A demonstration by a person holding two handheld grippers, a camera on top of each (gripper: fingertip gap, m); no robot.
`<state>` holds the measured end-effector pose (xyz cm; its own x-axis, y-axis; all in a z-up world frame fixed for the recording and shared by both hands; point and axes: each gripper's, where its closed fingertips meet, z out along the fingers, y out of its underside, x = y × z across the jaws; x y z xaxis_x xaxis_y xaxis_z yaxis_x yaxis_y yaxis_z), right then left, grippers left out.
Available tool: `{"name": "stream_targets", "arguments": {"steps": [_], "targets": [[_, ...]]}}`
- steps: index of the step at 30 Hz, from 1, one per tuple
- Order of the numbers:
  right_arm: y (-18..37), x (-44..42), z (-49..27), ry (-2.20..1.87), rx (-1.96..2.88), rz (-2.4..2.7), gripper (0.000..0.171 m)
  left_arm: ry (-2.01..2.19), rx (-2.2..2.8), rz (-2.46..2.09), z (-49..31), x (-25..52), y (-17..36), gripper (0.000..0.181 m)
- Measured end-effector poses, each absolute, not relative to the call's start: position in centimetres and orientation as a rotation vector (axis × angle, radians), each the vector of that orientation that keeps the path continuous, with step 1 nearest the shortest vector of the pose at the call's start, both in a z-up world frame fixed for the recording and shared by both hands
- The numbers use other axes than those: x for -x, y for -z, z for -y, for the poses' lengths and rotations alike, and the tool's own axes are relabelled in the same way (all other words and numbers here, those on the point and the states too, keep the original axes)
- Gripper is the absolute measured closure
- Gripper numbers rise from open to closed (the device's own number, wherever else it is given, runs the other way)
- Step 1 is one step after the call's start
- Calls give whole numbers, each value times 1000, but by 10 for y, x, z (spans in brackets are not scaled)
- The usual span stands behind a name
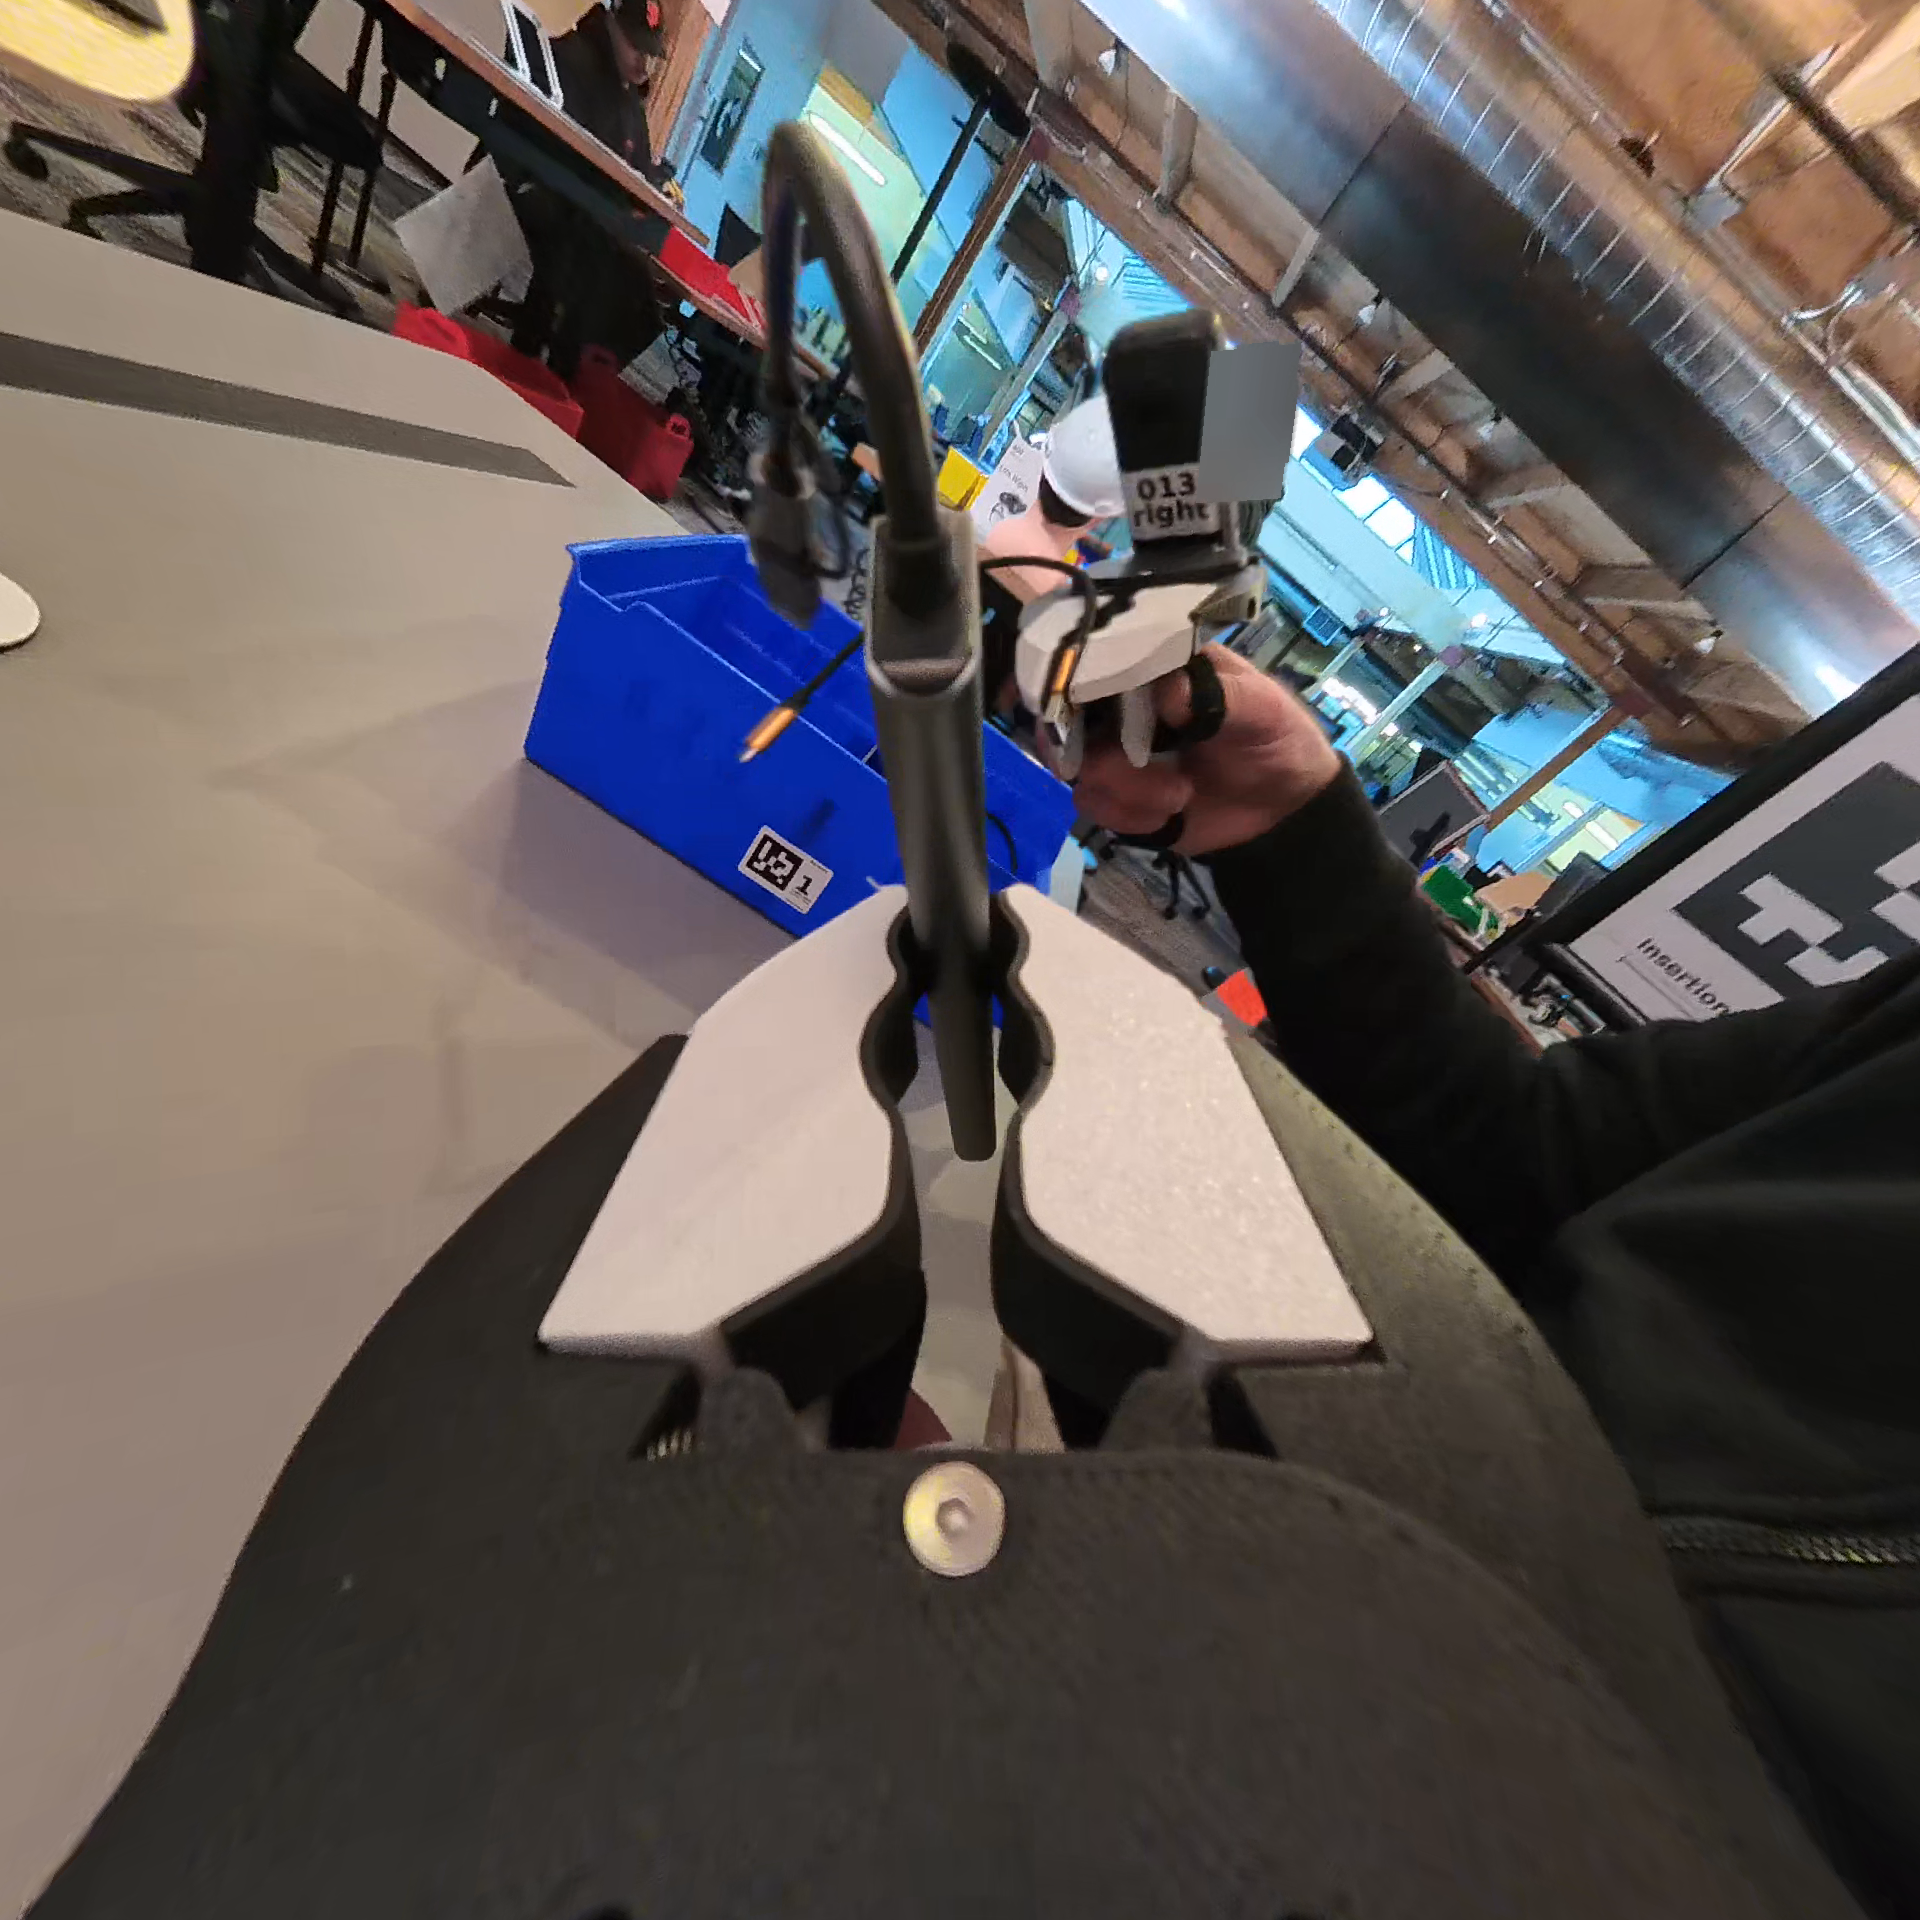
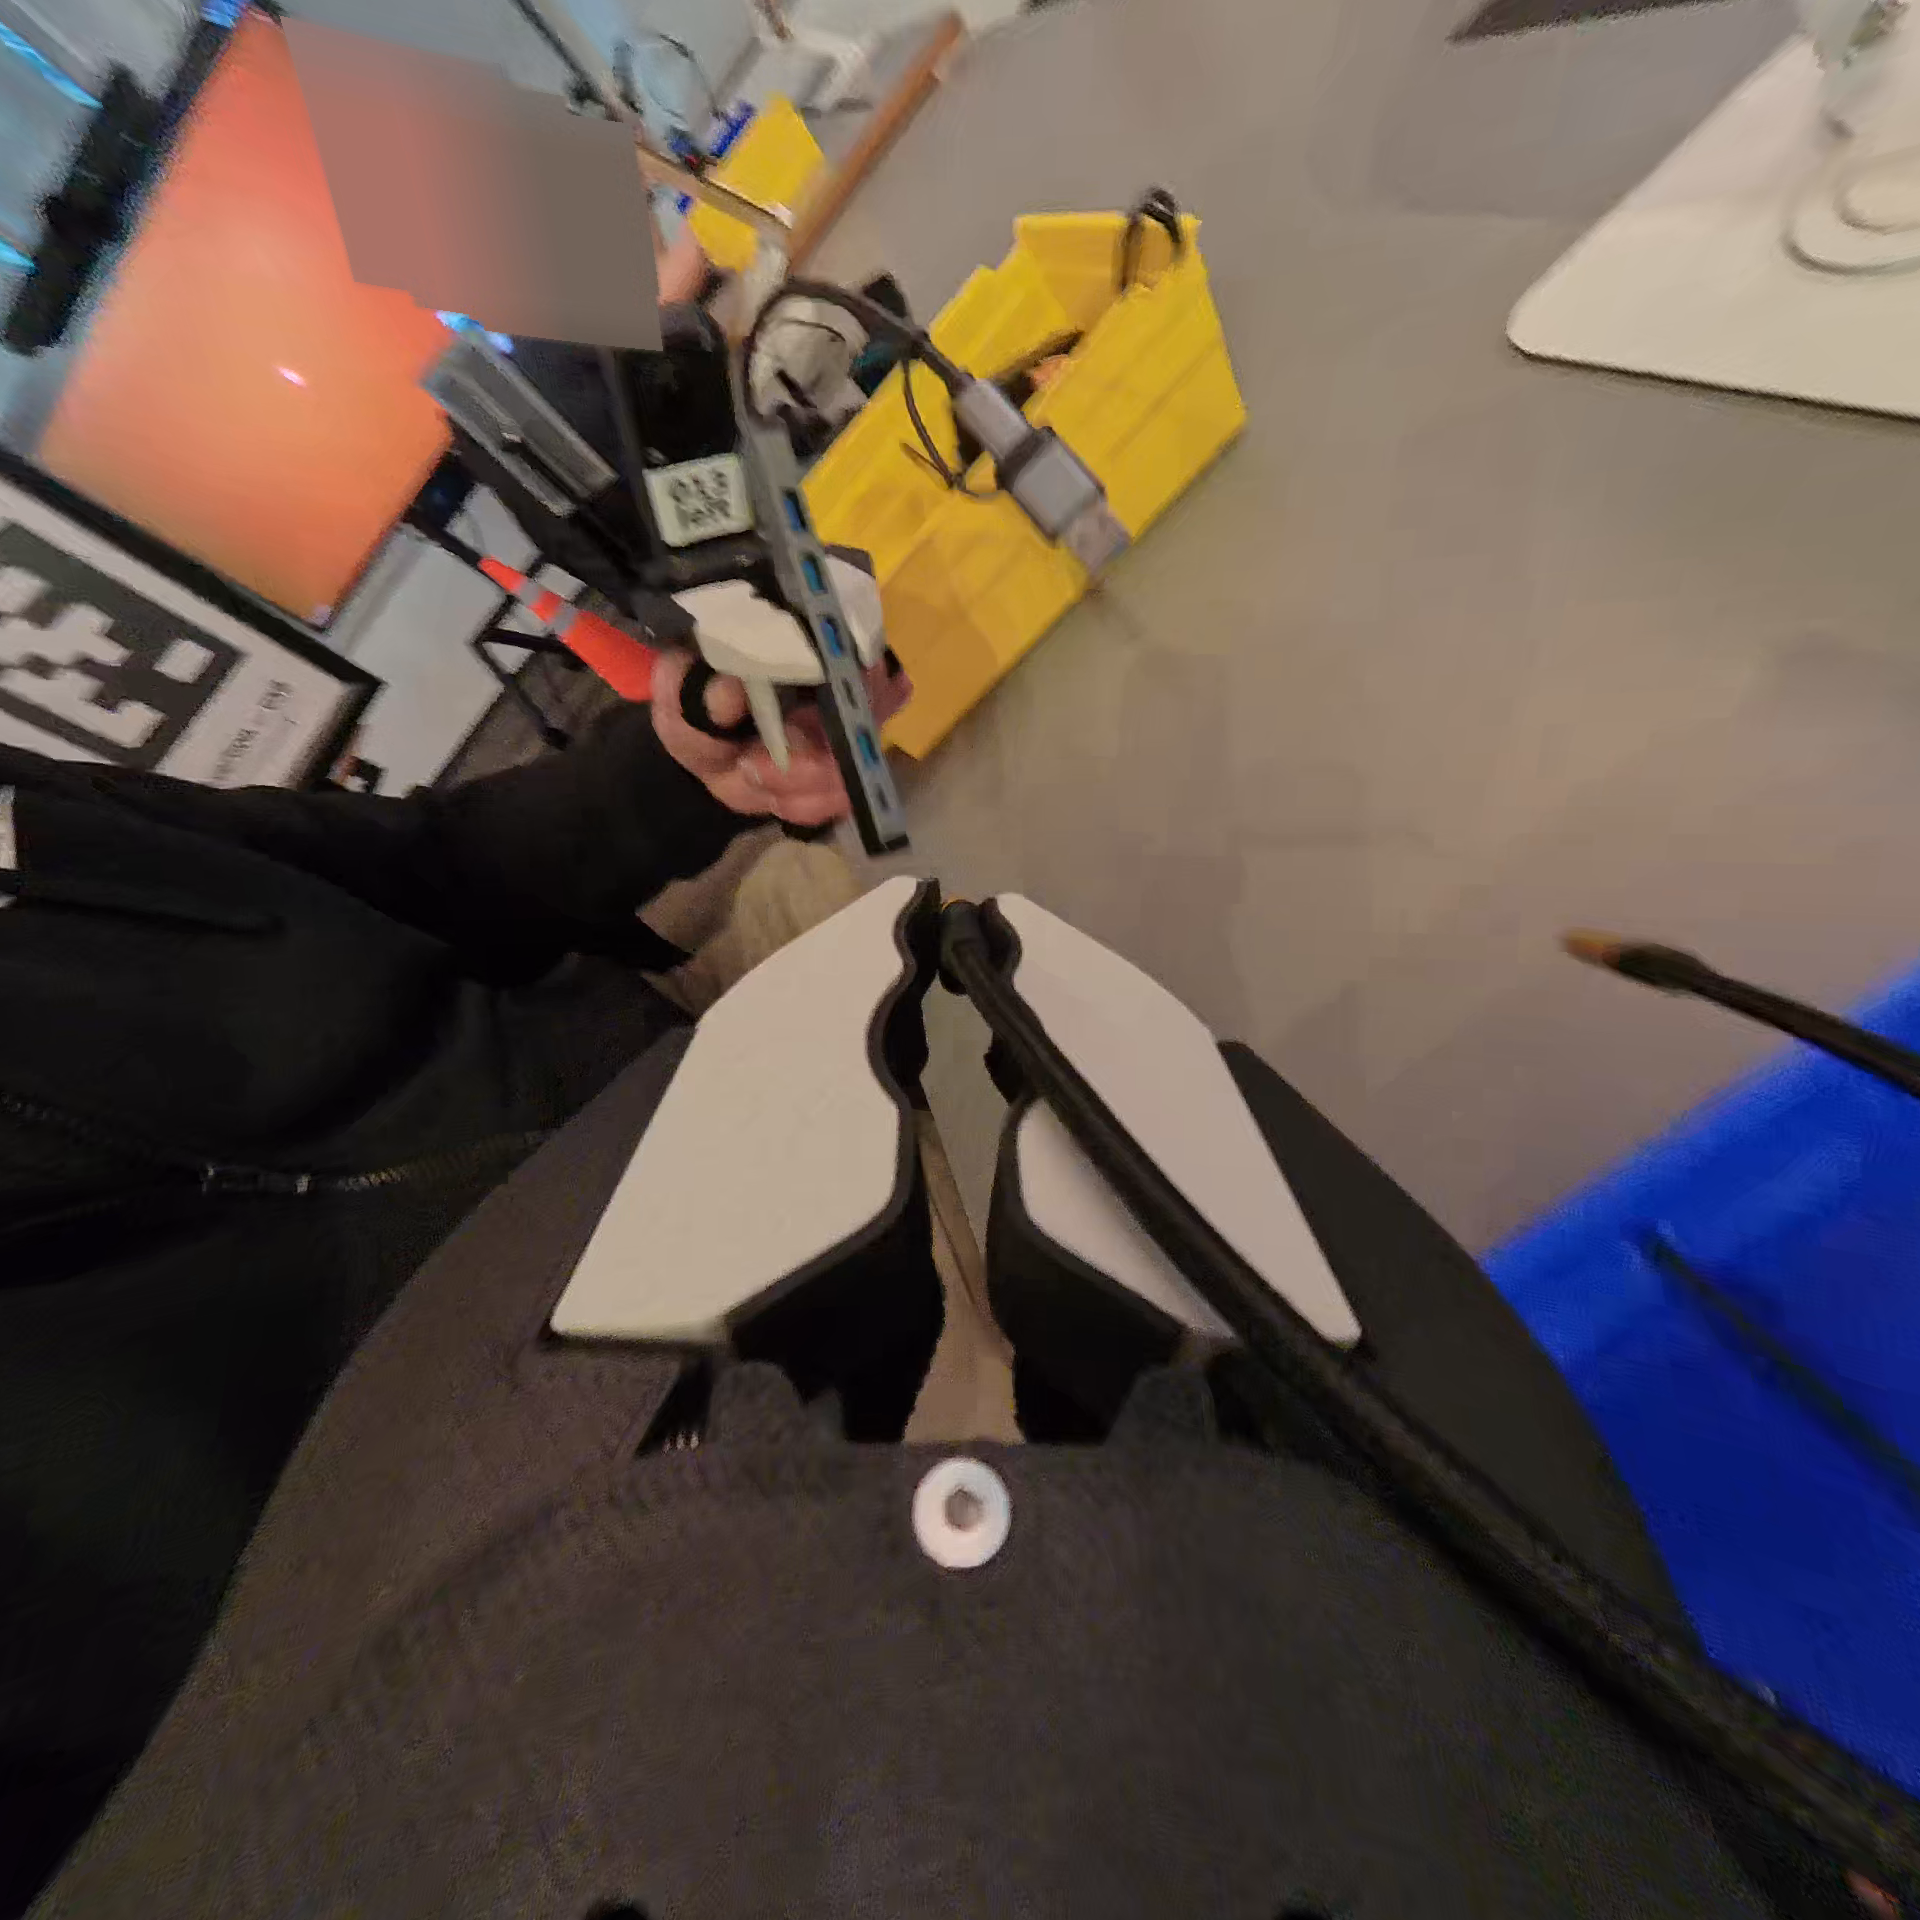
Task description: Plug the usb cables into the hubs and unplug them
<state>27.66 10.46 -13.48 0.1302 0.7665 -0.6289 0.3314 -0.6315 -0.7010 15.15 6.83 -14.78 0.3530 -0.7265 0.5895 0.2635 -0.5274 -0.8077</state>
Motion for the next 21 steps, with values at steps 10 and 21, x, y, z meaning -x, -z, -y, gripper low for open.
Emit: {"name": "stream_targets", "arguments": {"steps": [10,21], "targets": [[199,-396,-99,-1342,2422,884,164,1351,1705,-419,-70,-150,150,170],[210,-396,-66,-1272,2444,1165,164,1336,1742,-449,-68,-157,160,170]]}}
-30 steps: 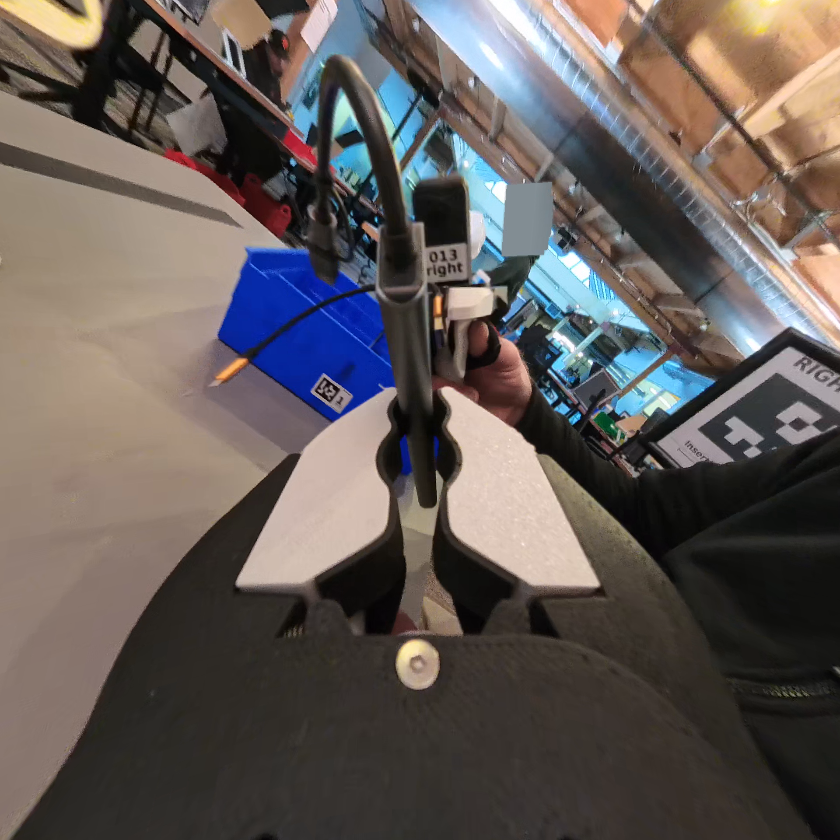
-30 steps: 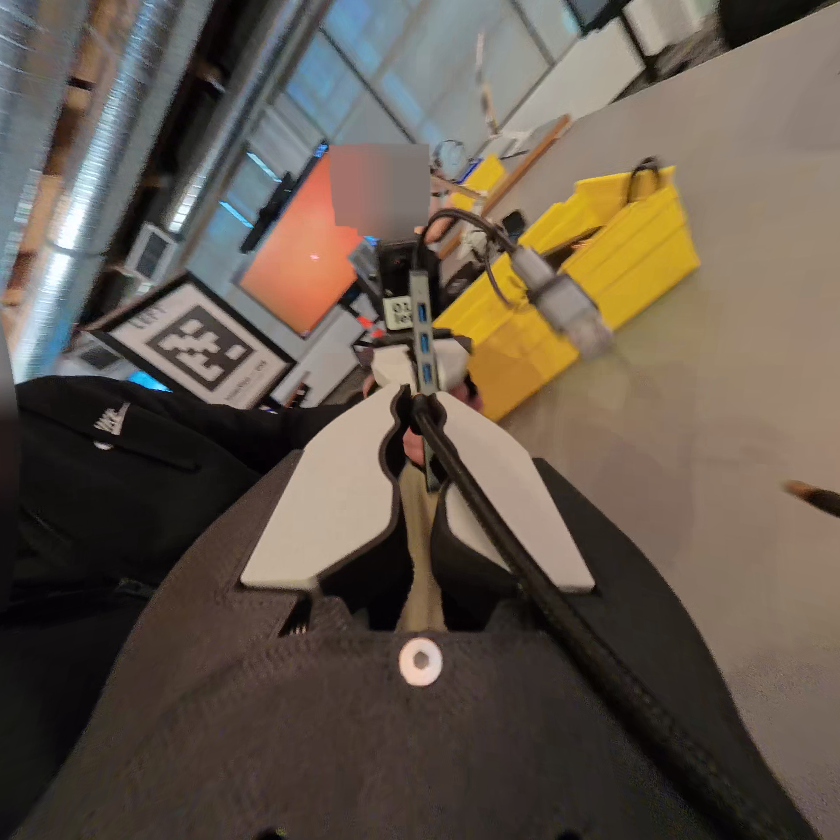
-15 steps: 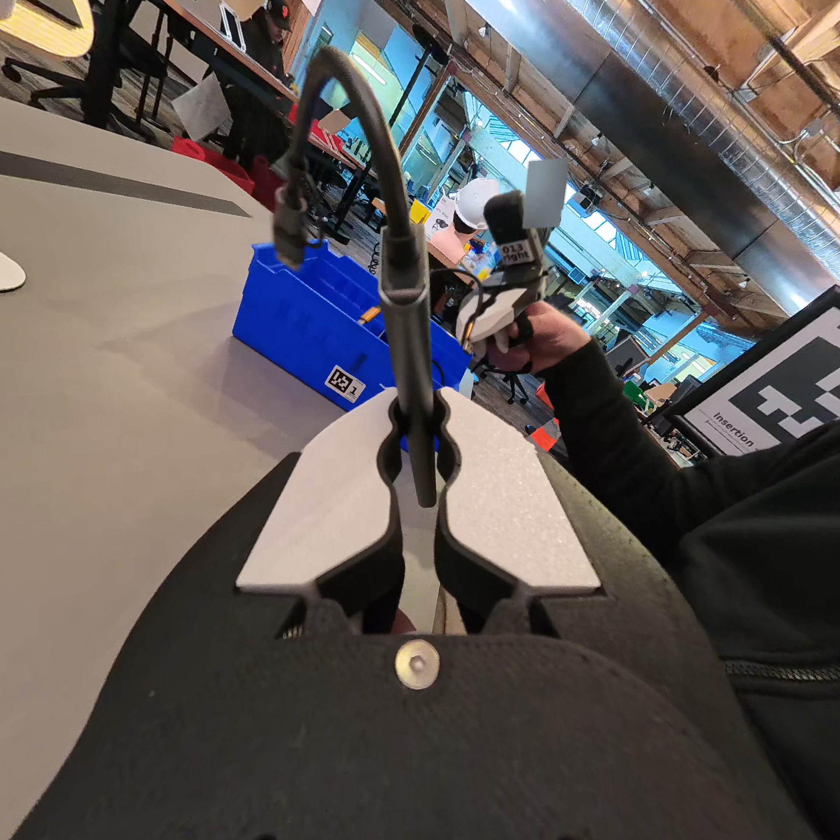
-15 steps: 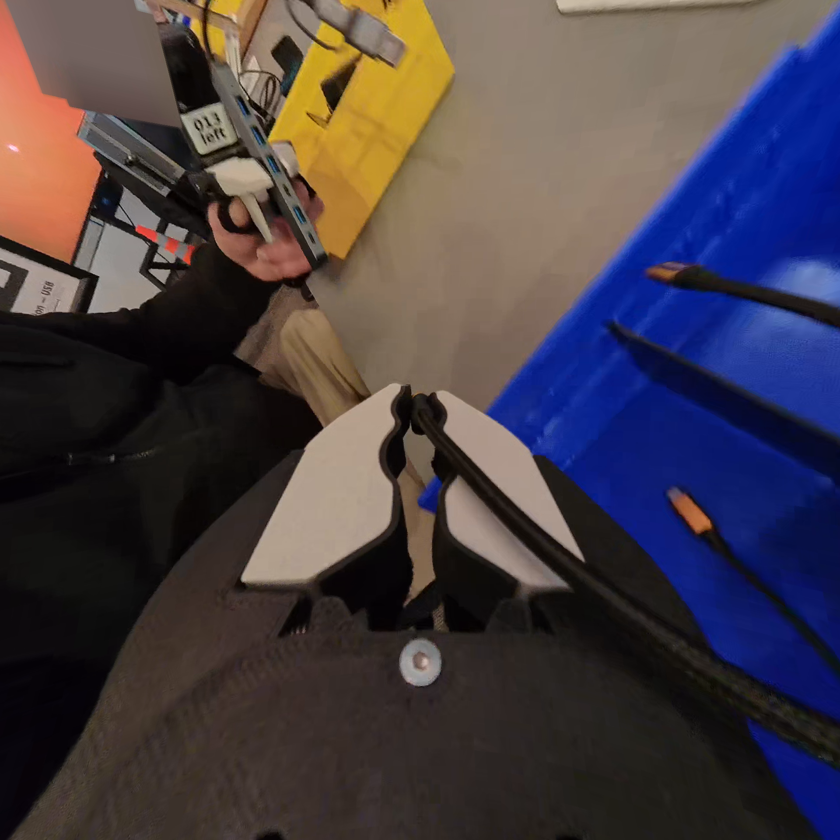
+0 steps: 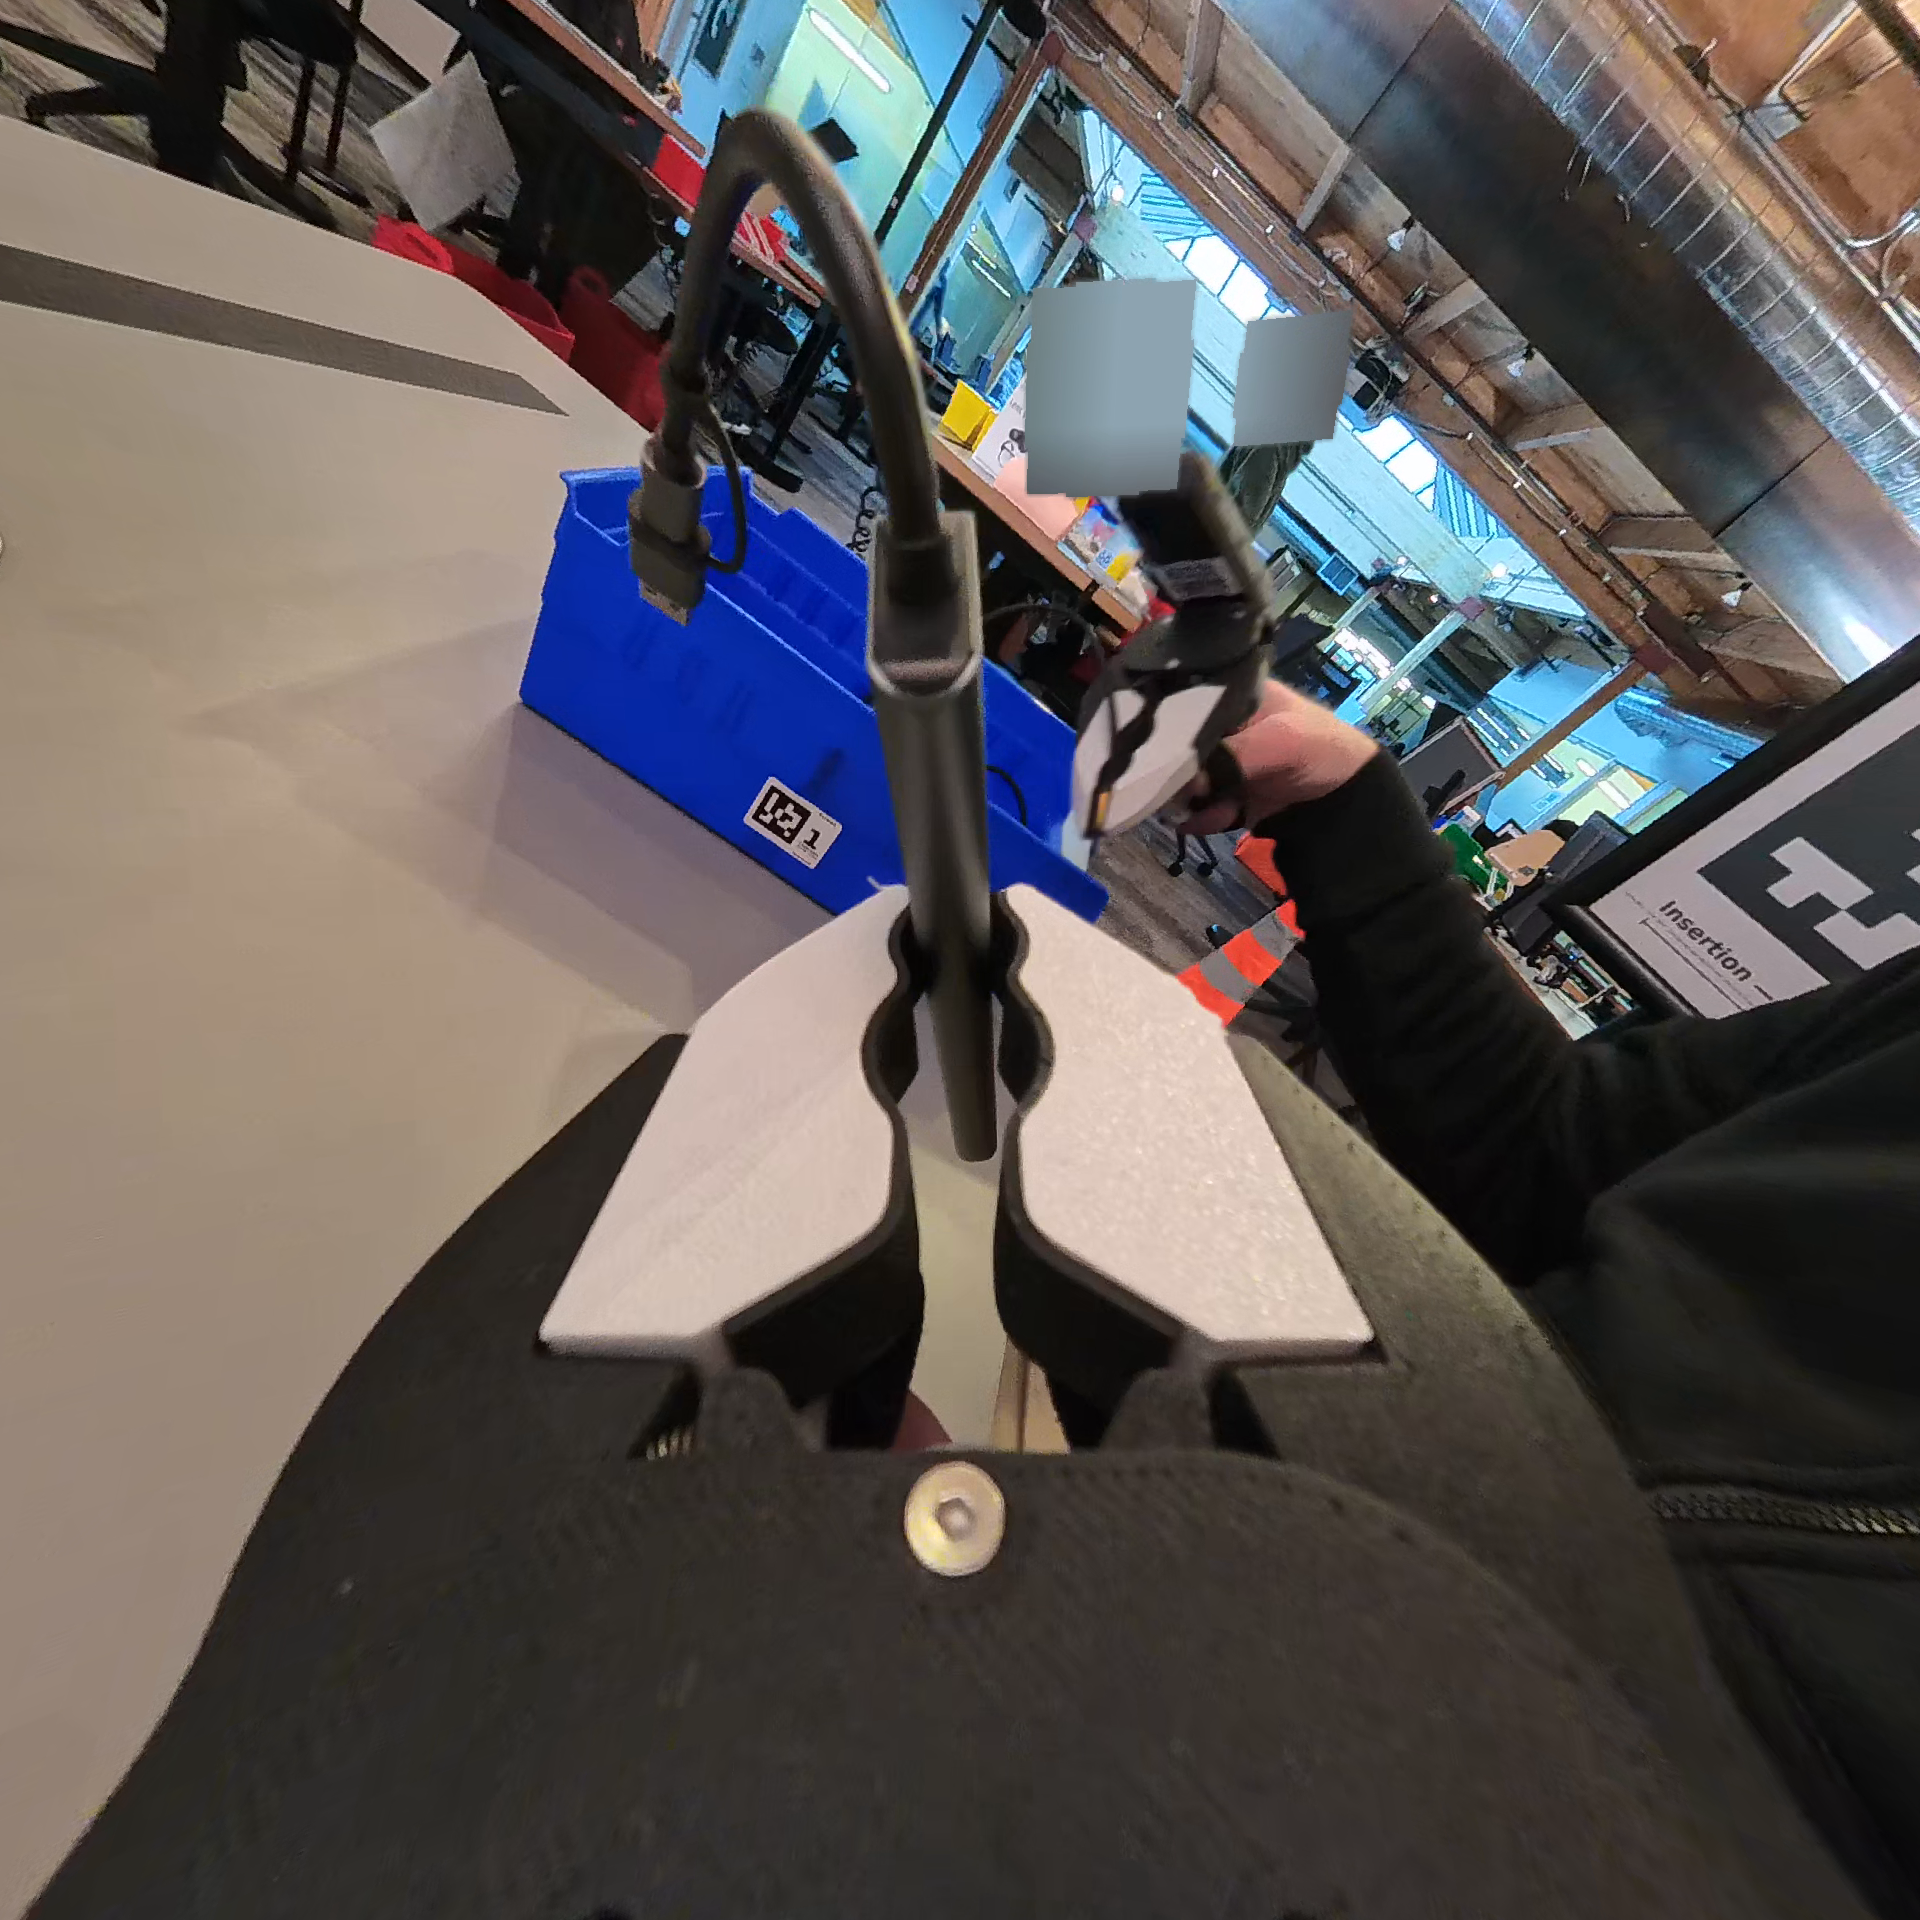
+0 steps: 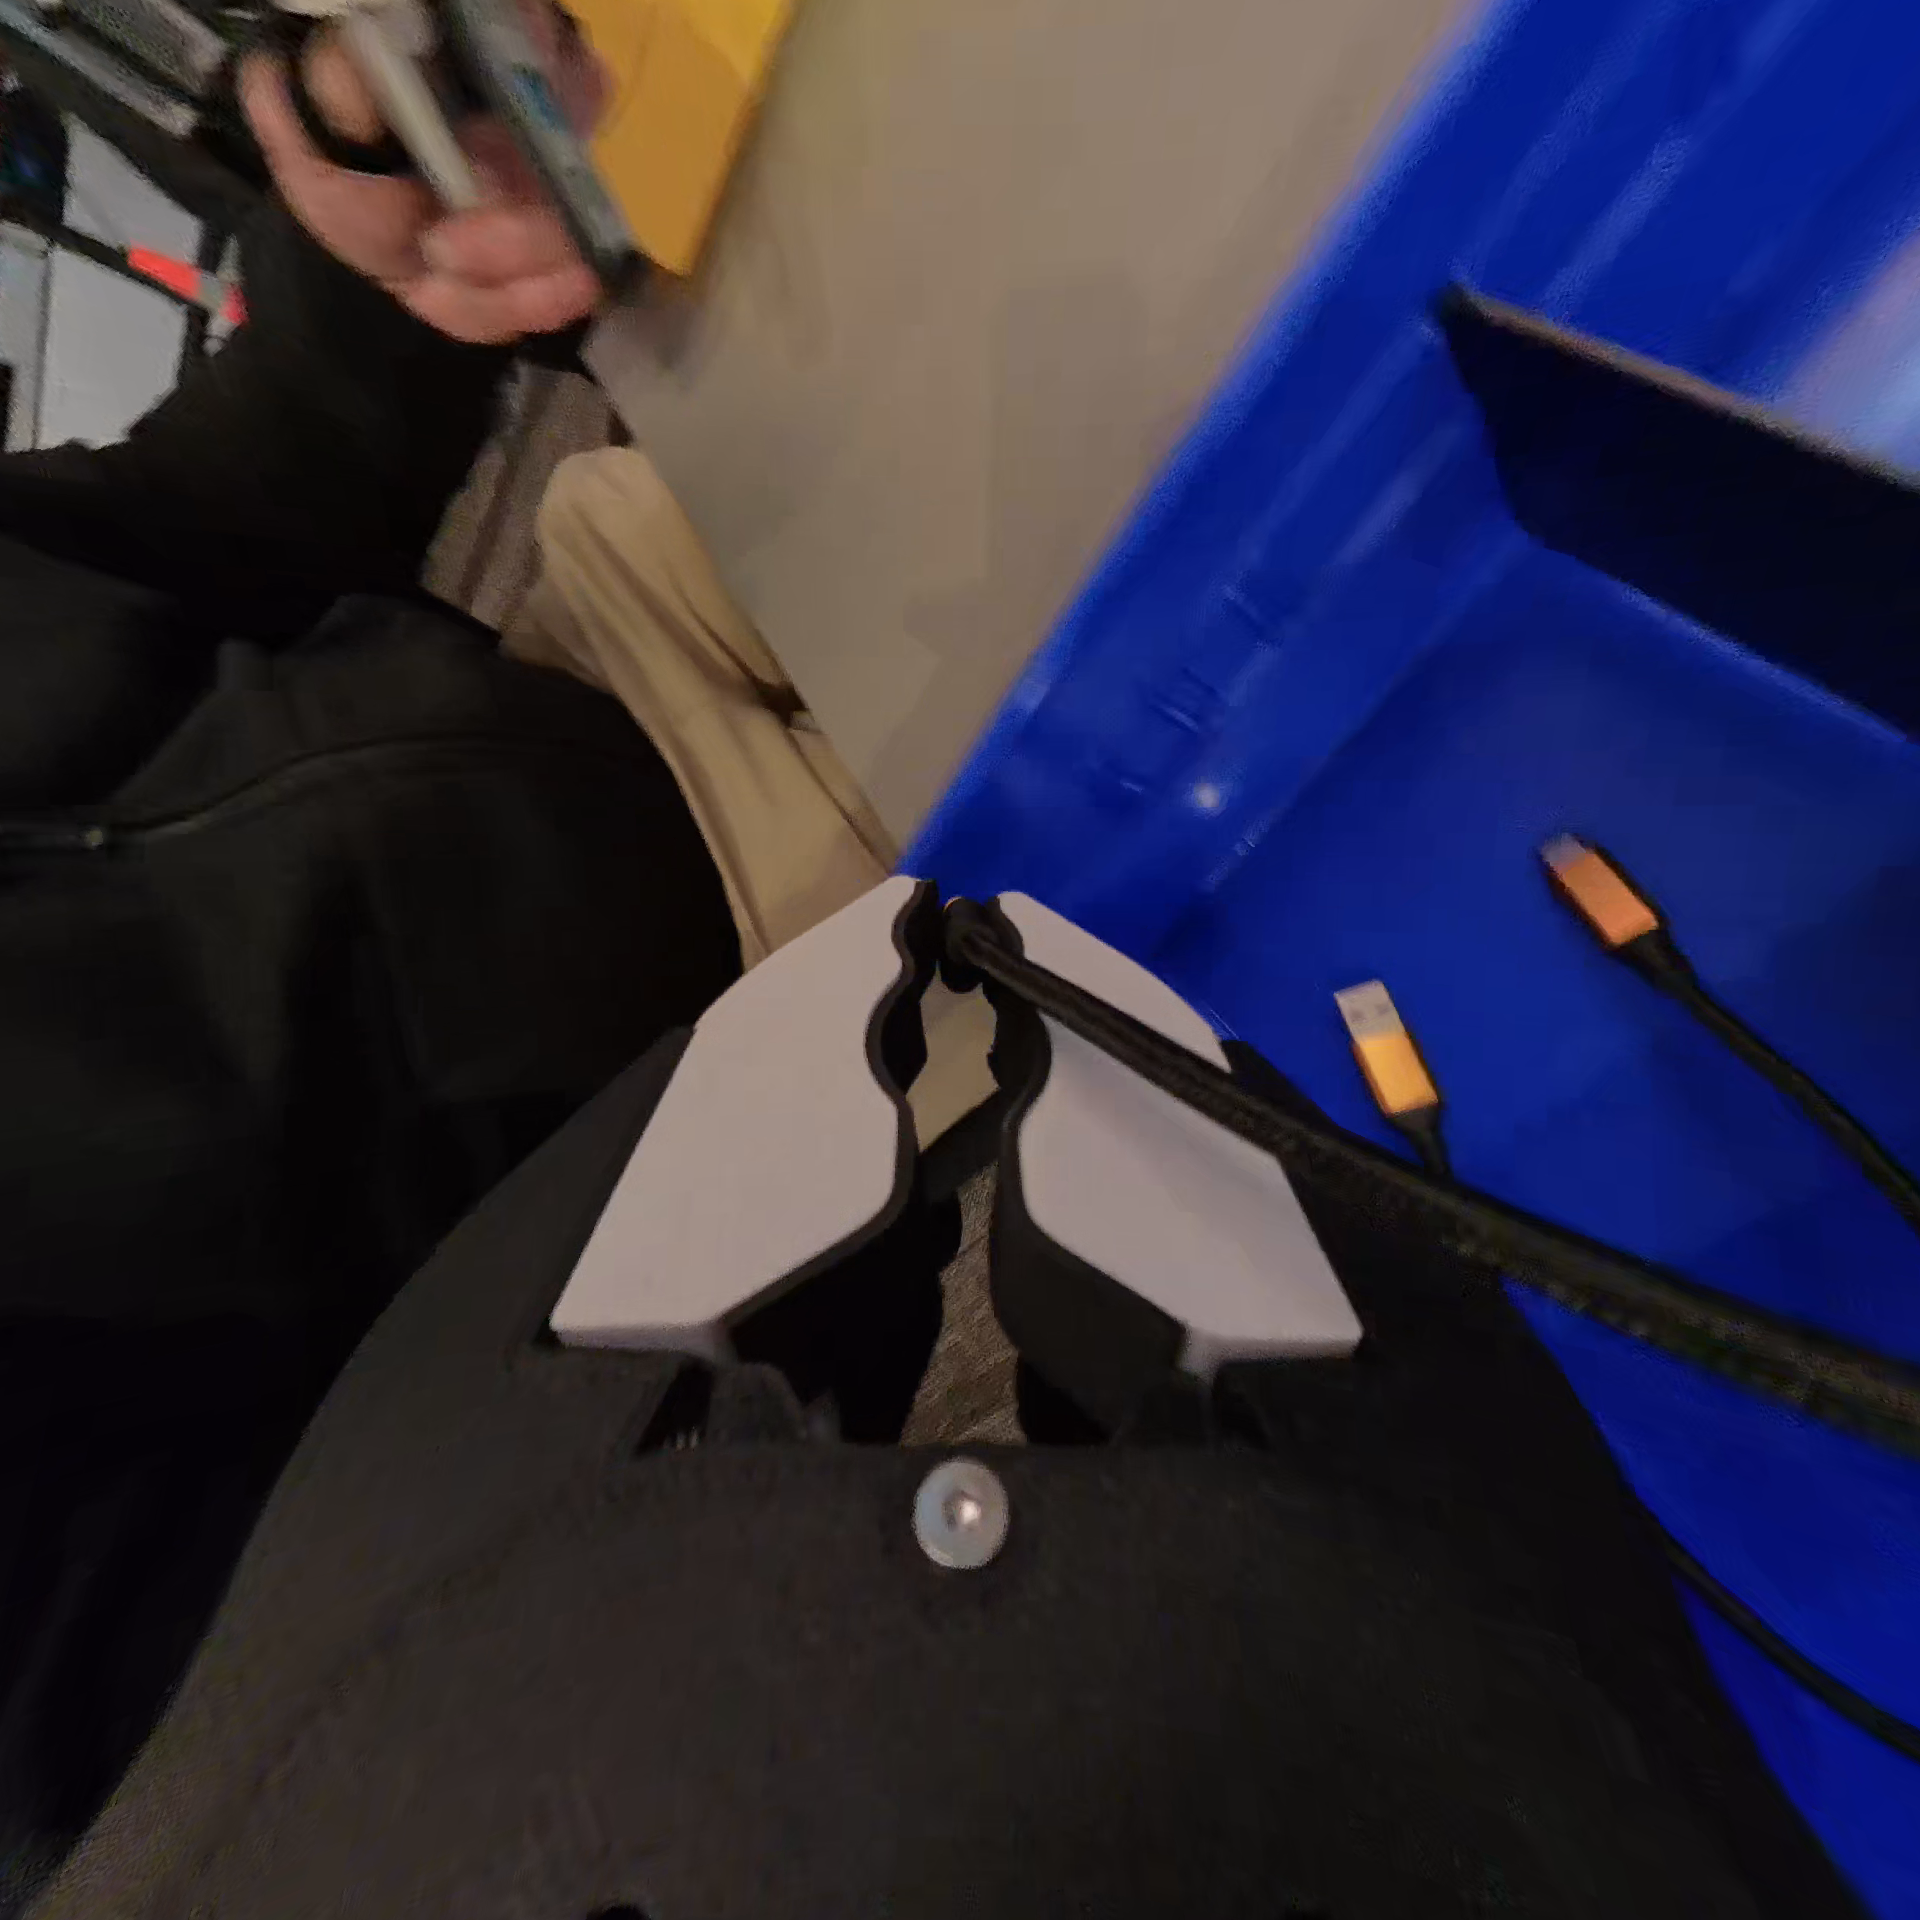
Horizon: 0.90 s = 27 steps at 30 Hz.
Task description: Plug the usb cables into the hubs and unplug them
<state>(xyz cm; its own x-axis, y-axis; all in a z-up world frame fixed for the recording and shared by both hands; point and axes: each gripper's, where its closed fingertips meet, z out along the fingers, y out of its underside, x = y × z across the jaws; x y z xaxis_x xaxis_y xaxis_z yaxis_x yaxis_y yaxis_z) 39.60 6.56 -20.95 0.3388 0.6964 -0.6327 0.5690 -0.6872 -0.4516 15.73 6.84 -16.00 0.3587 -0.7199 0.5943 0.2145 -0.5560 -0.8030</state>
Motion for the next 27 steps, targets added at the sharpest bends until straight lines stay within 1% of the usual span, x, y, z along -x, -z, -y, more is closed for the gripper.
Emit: {"name": "stream_targets", "arguments": {"steps": [7,9,14,18,20,22,24,27], "targets": [[139,-390,-41,-1267,2171,1277,164,1337,1752,-452,-69,-157,163,170],[136,-394,-39,-1246,2182,1285,164,1341,1751,-450,-69,-157,163,170],[165,-401,-51,-1340,2268,1204,164,1333,1751,-458,-69,-157,162,170],[205,-405,-72,-1367,2420,1070,162,1329,1760,-461,-68,-158,163,170],[234,-417,-80,-1246,2581,1020,159,1322,1767,-466,-68,-158,165,170],[256,-434,-86,-1046,2744,972,144,1317,1773,-469,-68,-159,166,170],[268,-453,-91,-842,2873,907,132,1320,1782,-464,-69,-159,168,170],[269,-479,-91,-588,2975,870,126,1323,1794,-465,-69,-160,172,170]]}}
